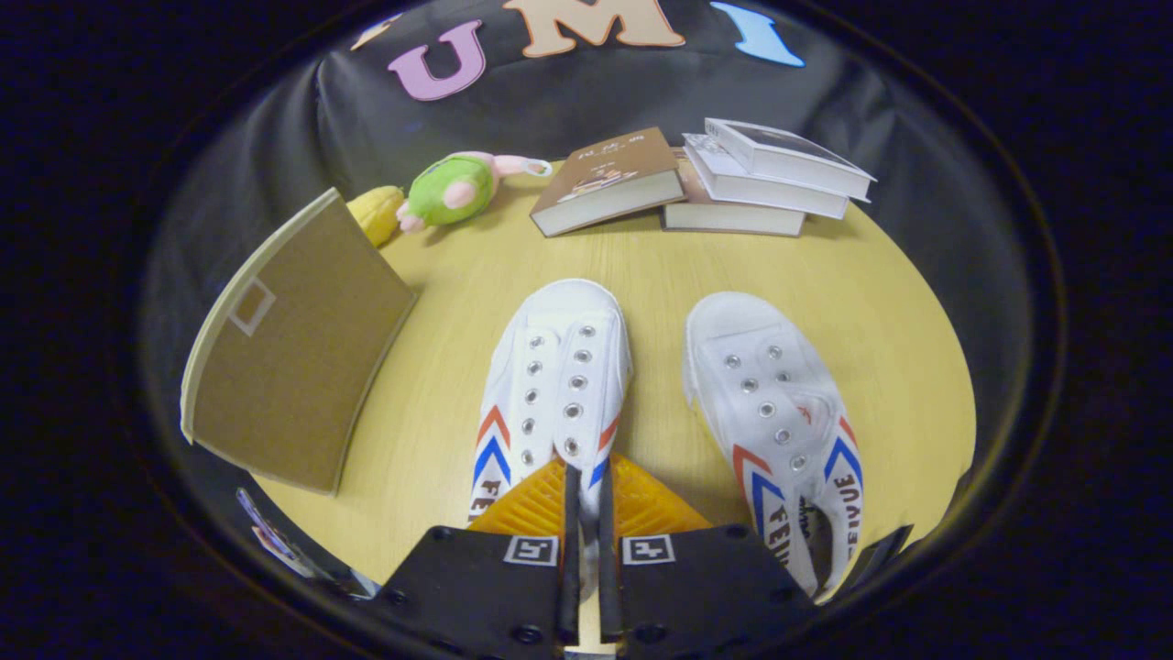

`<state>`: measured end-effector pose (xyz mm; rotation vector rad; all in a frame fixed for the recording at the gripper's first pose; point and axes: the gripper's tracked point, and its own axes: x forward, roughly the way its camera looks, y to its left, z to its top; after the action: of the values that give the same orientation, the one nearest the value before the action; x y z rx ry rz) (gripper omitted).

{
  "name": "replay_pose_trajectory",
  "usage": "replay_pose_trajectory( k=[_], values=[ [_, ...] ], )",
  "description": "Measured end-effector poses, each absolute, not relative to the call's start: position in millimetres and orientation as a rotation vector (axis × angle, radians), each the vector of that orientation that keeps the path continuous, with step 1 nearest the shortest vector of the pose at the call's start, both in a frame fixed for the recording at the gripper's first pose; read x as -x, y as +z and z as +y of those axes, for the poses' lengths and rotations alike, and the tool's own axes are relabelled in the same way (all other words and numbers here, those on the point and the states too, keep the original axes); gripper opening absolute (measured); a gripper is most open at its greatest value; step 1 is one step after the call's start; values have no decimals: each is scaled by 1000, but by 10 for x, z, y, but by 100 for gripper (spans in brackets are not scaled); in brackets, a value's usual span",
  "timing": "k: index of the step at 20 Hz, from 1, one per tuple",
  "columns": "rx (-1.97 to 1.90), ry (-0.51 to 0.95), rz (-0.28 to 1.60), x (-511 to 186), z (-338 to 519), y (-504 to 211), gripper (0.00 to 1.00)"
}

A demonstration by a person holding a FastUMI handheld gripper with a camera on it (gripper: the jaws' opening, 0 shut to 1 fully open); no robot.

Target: Open the storage box then place both shoes into the box .Put the left shoe in first, then the right shoe, with the right side of both shoes facing outward in a uniform manner.

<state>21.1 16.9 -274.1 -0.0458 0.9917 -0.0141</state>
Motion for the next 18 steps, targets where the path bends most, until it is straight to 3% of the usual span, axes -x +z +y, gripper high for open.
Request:
replay_pose_trajectory(
  k=[4,12,18],
  values=[
    [-114,-48,941,-228,189,-2703,4],
    [-328,6,822,-316,599,-2454,3],
    [-454,82,748,-449,1033,-1834,3]
  ],
)
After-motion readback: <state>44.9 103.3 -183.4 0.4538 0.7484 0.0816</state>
